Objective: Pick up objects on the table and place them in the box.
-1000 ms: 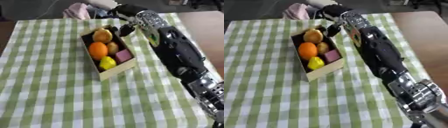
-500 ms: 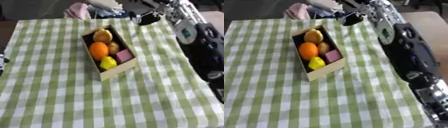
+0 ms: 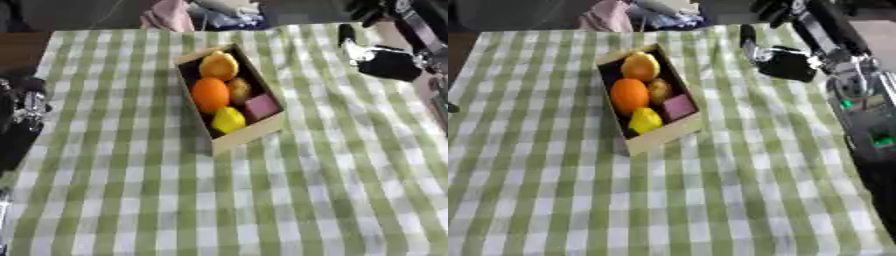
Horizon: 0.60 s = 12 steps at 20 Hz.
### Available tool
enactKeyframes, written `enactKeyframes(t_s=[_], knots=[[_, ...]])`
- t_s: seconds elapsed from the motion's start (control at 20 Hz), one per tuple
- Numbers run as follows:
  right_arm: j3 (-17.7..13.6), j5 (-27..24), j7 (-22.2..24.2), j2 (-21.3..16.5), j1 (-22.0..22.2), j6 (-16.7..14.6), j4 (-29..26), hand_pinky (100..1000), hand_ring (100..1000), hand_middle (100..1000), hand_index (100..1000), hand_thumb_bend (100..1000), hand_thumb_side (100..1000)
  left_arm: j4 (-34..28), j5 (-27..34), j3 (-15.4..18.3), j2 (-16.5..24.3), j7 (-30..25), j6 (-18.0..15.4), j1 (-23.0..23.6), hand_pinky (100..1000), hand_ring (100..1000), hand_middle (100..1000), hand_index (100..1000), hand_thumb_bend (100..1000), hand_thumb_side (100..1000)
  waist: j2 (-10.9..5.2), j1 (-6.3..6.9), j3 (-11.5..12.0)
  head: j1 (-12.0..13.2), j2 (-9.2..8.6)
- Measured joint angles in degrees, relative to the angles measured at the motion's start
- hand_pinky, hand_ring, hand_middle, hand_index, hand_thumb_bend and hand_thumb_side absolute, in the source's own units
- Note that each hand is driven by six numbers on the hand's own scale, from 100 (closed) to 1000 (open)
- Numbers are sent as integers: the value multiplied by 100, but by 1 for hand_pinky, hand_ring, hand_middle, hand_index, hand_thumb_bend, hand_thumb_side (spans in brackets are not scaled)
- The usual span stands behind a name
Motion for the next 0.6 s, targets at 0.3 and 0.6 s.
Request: enactKeyframes(t_s=[0.3, 0.6], knots=[[-261, -565, -606, 467, 753, -219, -111, 578, 650, 637, 939, 100, 470, 0, 53, -2, -118, 84, -7, 48, 731, 531, 675, 826, 100, 776, 6, 16, -78, 118, 32], [-393, -853, -908, 869, 1215, -345, -105, 568, 641, 627, 935, 100, 470, 3, 118, -7, -269, 146, -5, 111, 736, 545, 690, 827, 100, 786, 6, 16, -140, 205, 33]])
